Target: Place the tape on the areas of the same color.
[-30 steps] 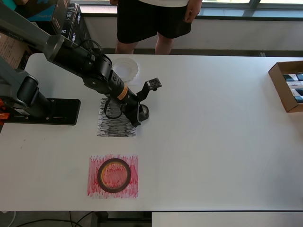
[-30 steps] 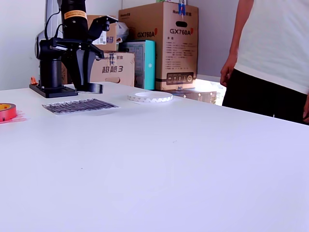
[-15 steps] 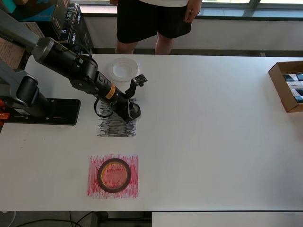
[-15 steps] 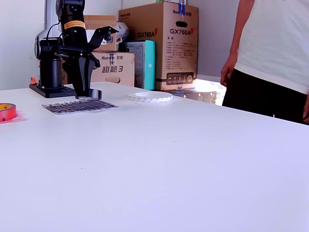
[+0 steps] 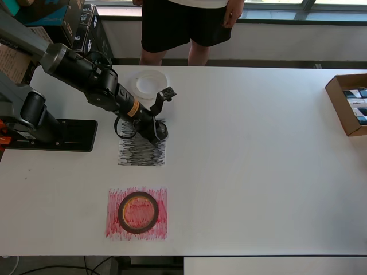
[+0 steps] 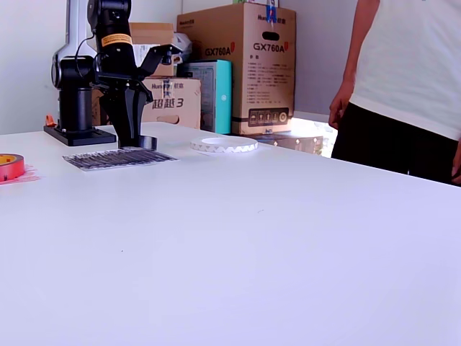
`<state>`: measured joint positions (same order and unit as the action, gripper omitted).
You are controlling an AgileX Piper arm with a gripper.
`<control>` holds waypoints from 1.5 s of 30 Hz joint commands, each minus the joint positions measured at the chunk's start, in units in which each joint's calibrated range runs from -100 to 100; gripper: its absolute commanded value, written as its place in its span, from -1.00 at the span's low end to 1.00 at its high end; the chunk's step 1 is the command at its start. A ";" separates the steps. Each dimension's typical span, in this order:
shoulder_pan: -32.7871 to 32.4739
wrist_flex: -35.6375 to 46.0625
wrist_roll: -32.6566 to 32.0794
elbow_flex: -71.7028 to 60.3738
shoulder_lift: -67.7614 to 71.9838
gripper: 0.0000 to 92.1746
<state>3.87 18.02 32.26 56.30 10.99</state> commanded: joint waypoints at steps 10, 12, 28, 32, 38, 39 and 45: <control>0.61 0.01 -0.09 1.27 -0.61 -1.00; 0.61 0.69 0.24 1.45 -0.61 -1.00; 1.48 5.87 0.97 2.18 -0.70 -1.00; 1.32 9.60 0.65 2.18 -0.70 -1.00; 1.32 10.36 0.65 2.18 -0.70 -1.00; 1.32 10.36 0.81 2.18 -0.70 -1.00; 1.32 10.36 0.65 2.09 -0.70 -1.00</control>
<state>5.45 28.66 33.23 58.61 9.87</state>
